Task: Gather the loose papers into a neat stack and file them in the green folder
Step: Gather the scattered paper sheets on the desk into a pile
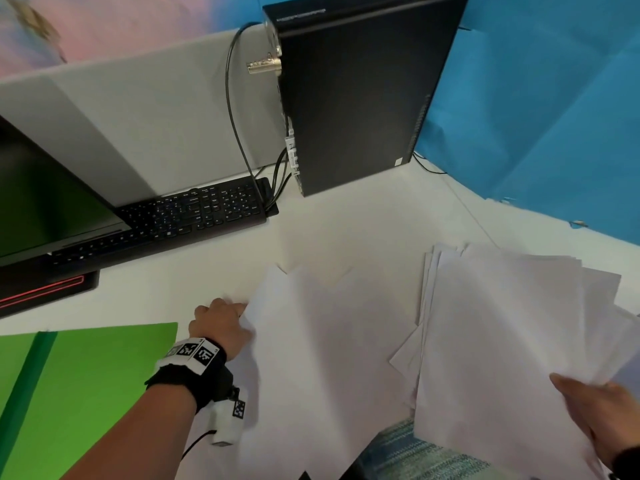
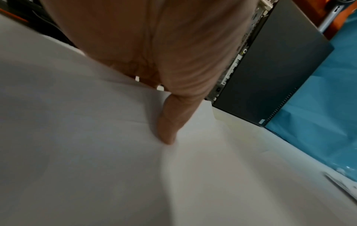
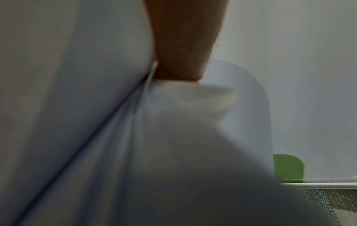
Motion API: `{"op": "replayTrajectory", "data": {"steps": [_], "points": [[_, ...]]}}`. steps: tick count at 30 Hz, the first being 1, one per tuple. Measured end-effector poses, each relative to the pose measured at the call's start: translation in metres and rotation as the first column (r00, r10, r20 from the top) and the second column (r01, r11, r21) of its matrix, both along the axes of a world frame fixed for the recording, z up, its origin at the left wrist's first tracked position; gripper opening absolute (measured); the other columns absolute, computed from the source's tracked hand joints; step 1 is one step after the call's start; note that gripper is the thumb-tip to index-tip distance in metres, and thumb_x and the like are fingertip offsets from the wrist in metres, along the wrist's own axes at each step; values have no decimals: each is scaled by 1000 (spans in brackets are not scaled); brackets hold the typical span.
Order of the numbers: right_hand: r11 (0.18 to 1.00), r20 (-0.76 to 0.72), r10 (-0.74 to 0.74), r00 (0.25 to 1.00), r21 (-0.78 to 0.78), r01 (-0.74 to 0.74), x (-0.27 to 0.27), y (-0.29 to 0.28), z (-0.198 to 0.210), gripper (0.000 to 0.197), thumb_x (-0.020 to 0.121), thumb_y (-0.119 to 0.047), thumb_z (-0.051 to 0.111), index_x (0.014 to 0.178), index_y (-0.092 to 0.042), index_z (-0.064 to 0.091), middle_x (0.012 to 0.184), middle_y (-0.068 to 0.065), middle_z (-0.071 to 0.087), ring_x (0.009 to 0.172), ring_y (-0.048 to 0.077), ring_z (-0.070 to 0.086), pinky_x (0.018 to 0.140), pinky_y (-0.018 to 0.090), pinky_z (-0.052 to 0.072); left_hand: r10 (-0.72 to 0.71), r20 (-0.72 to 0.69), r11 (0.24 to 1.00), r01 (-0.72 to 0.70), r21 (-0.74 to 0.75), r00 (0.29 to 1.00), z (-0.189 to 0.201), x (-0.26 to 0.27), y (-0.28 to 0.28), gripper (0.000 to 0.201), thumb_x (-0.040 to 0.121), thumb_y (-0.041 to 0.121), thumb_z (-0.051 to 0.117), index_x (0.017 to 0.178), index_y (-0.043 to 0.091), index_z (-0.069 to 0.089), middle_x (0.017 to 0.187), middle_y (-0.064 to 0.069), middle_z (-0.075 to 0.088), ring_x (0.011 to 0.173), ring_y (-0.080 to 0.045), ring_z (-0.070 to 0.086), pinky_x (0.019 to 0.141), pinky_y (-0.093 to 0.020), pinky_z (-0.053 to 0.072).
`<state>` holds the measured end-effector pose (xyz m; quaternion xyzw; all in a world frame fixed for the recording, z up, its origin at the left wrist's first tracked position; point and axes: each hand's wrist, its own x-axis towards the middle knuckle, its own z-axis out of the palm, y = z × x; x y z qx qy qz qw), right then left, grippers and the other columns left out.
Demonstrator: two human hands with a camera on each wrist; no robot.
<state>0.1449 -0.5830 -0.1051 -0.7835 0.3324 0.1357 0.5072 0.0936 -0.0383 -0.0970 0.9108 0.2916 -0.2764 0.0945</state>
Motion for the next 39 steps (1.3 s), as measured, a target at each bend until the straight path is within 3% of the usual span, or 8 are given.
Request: {"op": "replayTrajectory", "data": {"steps": [4, 8, 12, 17, 23, 29, 34, 39], "points": [[999, -8, 8, 1000, -39, -8, -3, 4, 3, 17, 86, -5, 72, 100, 5, 70, 77, 18, 76, 83, 34, 67, 75, 39, 47, 77, 65, 982, -65, -176, 995, -1, 4, -8, 43, 77, 31, 64, 120, 33, 66, 125, -10, 48, 113, -33, 53, 98, -37, 45], [997, -20, 32, 999, -75, -33, -6, 14, 3, 14, 88, -9, 72, 96, 3, 71, 87, 22, 72, 80, 33, 66, 73, 38, 47, 161, 140, 920, -98, -379, 977, 5, 10, -17, 20, 67, 18, 68, 65, 38, 65, 93, -11, 65, 76, -27, 67, 59, -22, 46], [993, -58, 19, 998, -115, -25, -9, 27, -6, 21, 86, -18, 74, 96, -1, 71, 92, 23, 74, 89, 39, 70, 90, 49, 52, 164, 101, 936, -122, -331, 981, 5, 13, -38, 30, 68, 28, 67, 98, 31, 72, 102, -5, 68, 98, -28, 65, 79, -31, 53], [996, -84, 15, 996, -88, -22, -14, 40, -12, 24, 84, -18, 74, 96, 3, 72, 89, 21, 75, 82, 34, 70, 85, 50, 54, 95, 55, 986, -87, -140, 994, -1, 8, -73, 74, 76, 36, 69, 141, 24, 35, 132, -10, 41, 120, -35, 46, 93, -39, 45], [994, -66, 2, 998, -111, -9, -14, 43, -5, 19, 86, -9, 72, 99, 5, 68, 91, 21, 71, 79, 30, 64, 78, 39, 47, 198, 11, 947, -189, -261, 980, -4, 9, -71, 81, 70, 36, 72, 142, 26, 36, 129, -4, 62, 121, -29, 57, 99, -37, 48], [998, -61, -53, 997, -26, 51, -11, 43, -4, 13, 86, -8, 72, 97, -1, 72, 91, 21, 74, 84, 34, 70, 82, 43, 52, 195, 46, 842, -143, -521, 980, 8, 16, -62, 19, 70, 6, 73, 73, 24, 66, 83, -5, 73, 87, -28, 71, 75, -30, 52], [999, -74, -45, 996, -34, 43, -3, 26, -29, 28, 73, -25, 77, 93, -6, 74, 87, 15, 79, 84, 36, 74, 90, 60, 56, 188, 153, 822, -70, -565, 970, 35, 21, -33, 32, 57, 21, 62, 87, 16, 72, 83, -8, 76, 77, -24, 71, 78, -38, 56], [998, -68, -54, 996, 25, 56, 10, 35, -17, 12, 83, -12, 71, 92, -4, 72, 89, 17, 78, 85, 37, 74, 91, 58, 54, 512, 199, 647, -222, -730, 836, 75, 29, 9, 27, 73, -17, 68, 95, -1, 69, 69, -8, 76, 54, -19, 69, 52, -27, 57]]}}
